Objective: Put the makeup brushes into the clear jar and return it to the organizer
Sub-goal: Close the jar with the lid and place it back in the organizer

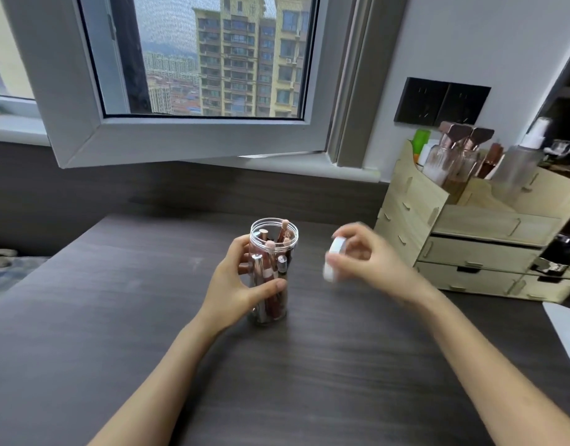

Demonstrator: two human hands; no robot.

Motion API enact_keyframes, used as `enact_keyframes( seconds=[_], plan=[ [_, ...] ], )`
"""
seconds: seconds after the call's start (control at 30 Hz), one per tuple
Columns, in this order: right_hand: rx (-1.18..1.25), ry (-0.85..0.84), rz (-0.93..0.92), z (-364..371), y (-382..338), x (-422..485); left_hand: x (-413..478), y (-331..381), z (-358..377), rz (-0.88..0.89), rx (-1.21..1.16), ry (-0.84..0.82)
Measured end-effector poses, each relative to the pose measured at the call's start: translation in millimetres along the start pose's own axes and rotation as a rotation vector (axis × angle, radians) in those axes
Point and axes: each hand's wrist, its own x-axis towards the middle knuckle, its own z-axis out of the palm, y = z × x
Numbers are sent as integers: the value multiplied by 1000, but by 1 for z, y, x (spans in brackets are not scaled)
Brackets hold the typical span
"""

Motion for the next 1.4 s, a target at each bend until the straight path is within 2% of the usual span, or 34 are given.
enact_keyframes(
  seconds=[0.07, 0.1, 0.13, 0.23, 0.33, 0.5, 0.6, 0.73, 0.8, 0.9, 0.93, 0.97, 1.07, 1.1, 1.13, 1.23, 1.27, 1.4],
  plan=[
    [536, 59, -39, 5, -21, 5, -1, 0, 1, -1, -7, -9],
    [667, 66, -64, 10, -29, 7, -1, 1, 1, -4, -9, -12],
    [697, 70, -88, 16, -35, 9, -1, 1, 1, -6, -11, -16],
    [523, 43, -128, 38, -42, 14, -2, 0, 0, -15, -15, -19],
    [305, -57, -150, 47, -39, 16, -2, 0, 0, -28, -14, -21],
    [159, -120, -181, 41, -43, 17, -1, -2, 0, -43, -21, -16],
    [-199, -10, -247, 43, -52, 14, -1, -2, 0, -42, -14, -21],
    [-694, 251, -324, 59, -67, 8, -1, -2, 1, -37, -24, -17],
    [-857, 249, -277, 57, -74, 7, -1, -2, 1, -34, -28, -9],
    [-681, -39, -248, 45, -81, 2, -1, -2, 1, -32, -35, -17],
    [-638, -76, -262, 44, -80, 0, -1, -2, 1, -32, -35, -19],
    [-647, -26, -301, 43, -79, -2, -1, -2, 1, -34, -34, -21],
    [-708, 294, -395, 39, -81, -3, 0, -1, 2, -45, -27, -21],
    [-708, 323, -400, 38, -81, -1, -1, -1, 2, -46, -26, -18],
    [-695, 297, -404, 38, -80, 2, -1, -1, 2, -46, -26, -16],
    [-554, -21, -313, 42, -73, 11, -1, -2, 2, -39, -28, -12],
    [-519, -74, -293, 43, -70, 13, -1, -2, 2, -35, -26, -8],
    [-417, 53, -302, 52, -64, 12, -1, 1, 3, -28, -21, 25]
  ],
)
